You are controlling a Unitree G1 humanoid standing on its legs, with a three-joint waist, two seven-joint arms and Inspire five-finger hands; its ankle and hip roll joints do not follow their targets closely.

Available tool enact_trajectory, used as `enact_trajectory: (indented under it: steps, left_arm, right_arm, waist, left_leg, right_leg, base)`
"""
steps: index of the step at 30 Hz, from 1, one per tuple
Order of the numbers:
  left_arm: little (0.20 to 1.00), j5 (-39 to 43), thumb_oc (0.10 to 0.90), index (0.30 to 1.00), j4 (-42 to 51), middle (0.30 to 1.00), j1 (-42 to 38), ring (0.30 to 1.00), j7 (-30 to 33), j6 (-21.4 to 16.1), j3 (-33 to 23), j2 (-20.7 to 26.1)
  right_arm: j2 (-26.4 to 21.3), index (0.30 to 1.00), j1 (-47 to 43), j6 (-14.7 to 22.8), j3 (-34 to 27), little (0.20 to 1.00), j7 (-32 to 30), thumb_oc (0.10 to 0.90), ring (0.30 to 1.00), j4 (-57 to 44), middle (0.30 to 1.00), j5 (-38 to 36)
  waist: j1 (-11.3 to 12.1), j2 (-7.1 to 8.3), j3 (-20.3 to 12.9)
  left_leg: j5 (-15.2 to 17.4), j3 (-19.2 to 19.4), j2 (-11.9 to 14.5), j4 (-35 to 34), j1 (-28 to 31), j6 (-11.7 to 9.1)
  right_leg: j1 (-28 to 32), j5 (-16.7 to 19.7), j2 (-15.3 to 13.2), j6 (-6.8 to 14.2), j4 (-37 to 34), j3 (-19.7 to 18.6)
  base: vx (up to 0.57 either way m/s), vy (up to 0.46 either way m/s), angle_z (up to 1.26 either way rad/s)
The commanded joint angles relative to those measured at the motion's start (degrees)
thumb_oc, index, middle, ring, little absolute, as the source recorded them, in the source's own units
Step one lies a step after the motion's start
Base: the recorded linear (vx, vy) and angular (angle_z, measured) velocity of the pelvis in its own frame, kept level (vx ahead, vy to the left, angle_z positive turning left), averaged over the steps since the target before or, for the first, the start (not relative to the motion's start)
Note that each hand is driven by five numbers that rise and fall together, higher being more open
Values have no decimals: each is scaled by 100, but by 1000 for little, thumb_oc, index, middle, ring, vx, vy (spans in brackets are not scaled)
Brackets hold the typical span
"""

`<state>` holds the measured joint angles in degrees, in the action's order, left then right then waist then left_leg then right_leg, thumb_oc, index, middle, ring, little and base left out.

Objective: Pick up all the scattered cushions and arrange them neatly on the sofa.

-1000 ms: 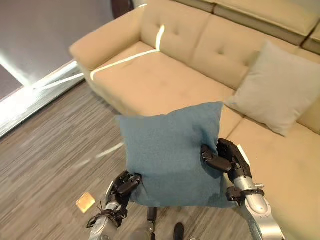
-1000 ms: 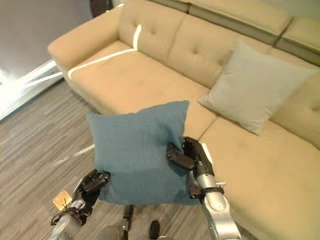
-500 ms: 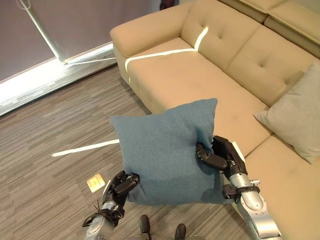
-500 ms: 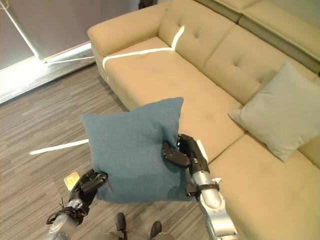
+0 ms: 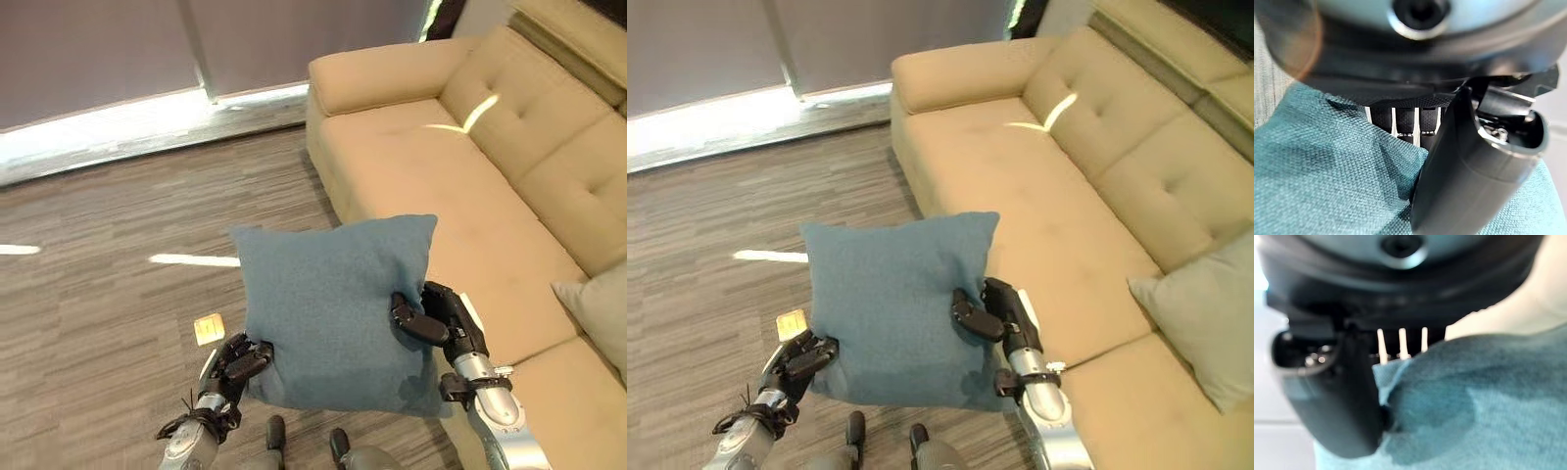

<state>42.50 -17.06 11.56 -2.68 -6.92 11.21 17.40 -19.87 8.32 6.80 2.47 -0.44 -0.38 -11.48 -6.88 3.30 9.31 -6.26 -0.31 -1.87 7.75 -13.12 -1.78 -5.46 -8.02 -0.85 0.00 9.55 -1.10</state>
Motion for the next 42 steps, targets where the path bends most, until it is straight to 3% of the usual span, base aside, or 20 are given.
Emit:
enact_trajectory:
  steps: [1,6,8,12,14,15,16,17,18,19,22,25,28,29,32,34,36,38,40,42]
  left_arm:
    - [300,-58,400,300,1161,300,-498,300,-689,-490,151,-176]
    - [300,-99,400,300,1209,300,-286,300,-603,-437,26,-141]
    - [300,-192,400,300,1223,300,-214,300,-617,-443,9,-113]
    - [300,-303,400,300,1228,300,-213,300,-538,-447,13,-60]
    - [300,-373,400,300,1193,300,-278,300,-445,-469,13,-14]
    - [300,-402,400,300,1179,300,-359,300,-389,-476,-7,51]
    - [300,-408,400,300,1181,300,-402,300,-369,-503,-23,79]
    - [300,-525,400,300,1130,300,-456,300,-365,-518,35,86]
    - [300,-544,400,300,1097,300,-452,300,-387,-518,46,73]
    - [300,-562,400,300,1065,300,-428,300,-491,-497,84,46]
    - [300,-571,400,300,989,300,-463,300,-512,-477,105,-27]
    - [300,-549,400,300,1017,300,-514,300,-496,-510,122,-109]
    - [300,-540,400,300,1036,300,-454,300,-559,-533,167,-219]
    - [300,-490,400,300,1049,300,-427,300,-564,-556,187,-290]
    - [300,-441,400,300,1062,300,-380,300,-592,-568,214,-333]
    - [300,-411,400,300,1082,300,-367,300,-591,-576,229,-356]
    - [300,-371,400,300,1062,300,-364,300,-576,-577,229,-388]
    - [300,-338,400,300,1062,300,-294,300,-584,-491,222,-399]
    - [300,-352,400,300,1067,300,-266,300,-603,-475,238,-387]
    - [300,-345,400,300,1131,300,-247,300,-576,-485,233,-401]
  right_arm:
    - [21,300,-454,837,-22,300,140,400,300,-819,300,-173]
    - [64,300,-481,824,40,300,48,400,300,-855,300,-135]
    - [62,300,-504,841,74,300,63,400,300,-859,300,-49]
    - [117,300,-582,833,189,300,44,400,300,-869,300,24]
    - [134,300,-671,817,250,300,38,400,300,-842,300,81]
    - [155,300,-740,788,268,300,55,400,300,-837,300,111]
    - [187,300,-752,796,256,300,49,400,300,-840,300,98]
    - [259,300,-658,769,254,300,86,400,300,-816,300,107]
    - [263,300,-623,758,260,300,116,400,300,-792,300,98]
    - [242,300,-554,760,225,300,191,400,300,-758,300,-4]
    - [205,300,-471,762,171,300,231,400,300,-724,300,-107]
    - [208,300,-404,761,166,300,196,400,300,-744,300,-100]
    - [213,300,-288,808,112,300,173,400,300,-775,300,-109]
    - [148,300,-222,815,46,300,149,400,300,-757,300,-80]
    - [88,300,-139,833,-14,300,163,400,300,-776,300,-98]
    - [-6,300,-128,814,-80,300,140,400,300,-751,300,-151]
    - [-21,300,-116,795,-100,300,128,400,300,-730,300,-186]
    - [-34,300,-88,722,-155,300,90,400,300,-712,300,-178]
    - [-27,300,-98,722,-159,300,82,400,300,-707,300,-168]
    - [-29,300,-117,733,-117,300,14,400,300,-672,300,-124]
  waist:
    - [-30,289,-348]
    - [192,241,-382]
    - [232,233,-461]
    - [282,301,-516]
    - [297,318,-485]
    - [218,307,-395]
    - [173,255,-378]
    - [14,157,-348]
    - [-60,131,-348]
    - [-228,122,-403]
    - [-359,163,-438]
    - [-388,174,-437]
    - [-429,143,-585]
    - [-462,65,-668]
    - [-504,-22,-727]
    - [-462,72,-651]
    - [-410,108,-626]
    - [-253,252,-566]
    - [-238,288,-587]
    - [-71,189,-486]
  left_leg:
    - [1145,570,16,956,-277,-54]
    - [518,384,-58,264,-688,-88]
    - [512,319,-54,-102,-477,-32]
    - [634,449,-51,-50,-276,100]
    - [754,579,-59,-42,-115,215]
    - [837,661,-42,-92,111,317]
    - [854,717,8,-133,179,333]
    - [956,794,19,-295,558,349]
    - [1002,794,-1,-373,702,346]
    - [1142,734,-130,-562,1072,346]
    - [1312,601,-313,-670,1436,334]
    - [1505,527,-427,-638,1721,322]
    - [1627,512,-473,-594,1899,315]
    - [1636,523,-389,-353,1942,199]
    - [1465,637,-224,266,1878,-70]
    - [930,782,-78,1777,1293,-401]
    - [949,868,5,2086,1070,-388]
    - [1392,961,145,1871,437,-82]
    - [1421,936,126,1593,358,-32]
    - [964,397,73,460,132,-79]
  right_leg:
    - [184,526,38,307,-749,-159]
    - [412,387,225,292,-866,-310]
    - [524,299,251,316,-875,-409]
    - [541,184,88,467,-487,-605]
    - [397,399,-29,626,65,-669]
    - [103,773,-86,788,795,-716]
    - [-63,895,-86,838,1050,-674]
    - [-487,936,-18,781,1339,-382]
    - [-612,853,45,748,1267,-280]
    - [-930,726,299,663,548,-92]
    - [-1092,968,434,700,-279,115]
    - [-1093,1177,333,758,-637,715]
    - [-872,1178,333,615,-701,585]
    - [-748,1168,318,544,-662,546]
    - [-500,1126,327,449,-737,583]
    - [-96,1033,270,271,-905,391]
    - [-1,979,259,214,-939,293]
    - [255,831,160,246,-1012,-55]
    - [255,802,132,267,-988,-139]
    - [459,628,275,265,-923,-486]
  base:
    - [176,-9,34]
    - [206,32,3]
    - [292,93,-47]
    - [244,143,-59]
    - [204,164,-41]
    - [191,169,-58]
    - [360,256,-49]
    - [361,209,-49]
    - [618,222,-33]
    - [506,96,-37]
    - [348,26,-4]
    - [313,-38,25]
    - [275,-53,25]
    - [264,-56,14]
    - [189,-58,1]
    - [186,-100,8]
    - [135,-60,-33]
    - [209,-24,-83]
    - [164,37,-64]
    - [223,77,-75]
